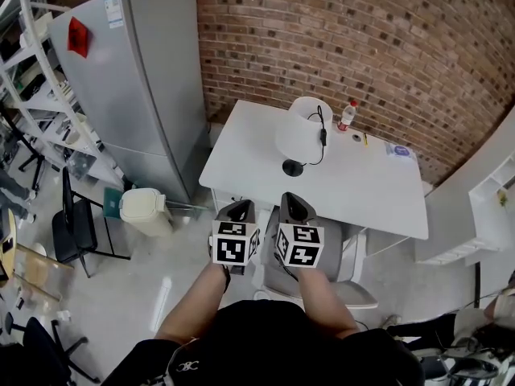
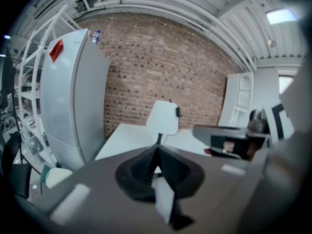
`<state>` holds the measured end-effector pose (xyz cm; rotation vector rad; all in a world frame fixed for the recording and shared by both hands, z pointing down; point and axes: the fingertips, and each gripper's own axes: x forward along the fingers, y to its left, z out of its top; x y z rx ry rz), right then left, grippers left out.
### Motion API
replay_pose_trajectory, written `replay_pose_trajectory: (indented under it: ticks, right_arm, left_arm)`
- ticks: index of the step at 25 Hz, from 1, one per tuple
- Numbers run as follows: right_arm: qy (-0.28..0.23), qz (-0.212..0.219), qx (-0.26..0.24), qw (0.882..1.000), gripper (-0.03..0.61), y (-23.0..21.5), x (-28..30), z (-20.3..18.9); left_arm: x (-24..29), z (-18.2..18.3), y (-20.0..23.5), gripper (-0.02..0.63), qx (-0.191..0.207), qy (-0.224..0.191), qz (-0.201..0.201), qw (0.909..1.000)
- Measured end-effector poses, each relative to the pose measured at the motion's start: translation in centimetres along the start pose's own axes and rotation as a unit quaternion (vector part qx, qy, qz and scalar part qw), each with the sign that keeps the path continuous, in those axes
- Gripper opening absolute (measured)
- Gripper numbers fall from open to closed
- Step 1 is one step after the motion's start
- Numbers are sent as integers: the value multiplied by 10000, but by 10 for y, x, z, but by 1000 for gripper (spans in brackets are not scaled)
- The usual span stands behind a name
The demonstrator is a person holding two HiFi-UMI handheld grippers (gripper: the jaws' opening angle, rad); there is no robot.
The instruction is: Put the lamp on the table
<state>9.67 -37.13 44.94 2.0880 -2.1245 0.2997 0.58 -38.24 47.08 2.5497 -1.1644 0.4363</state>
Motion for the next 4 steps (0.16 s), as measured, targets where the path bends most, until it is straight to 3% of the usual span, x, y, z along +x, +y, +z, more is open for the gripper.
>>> replay_pose_trajectory:
  ticks: [4]
  right_arm:
    - [26, -6, -85, 10000, -2, 0, 4, -3]
  left_arm:
    - [2, -5, -6, -3, 3, 3, -116, 9999]
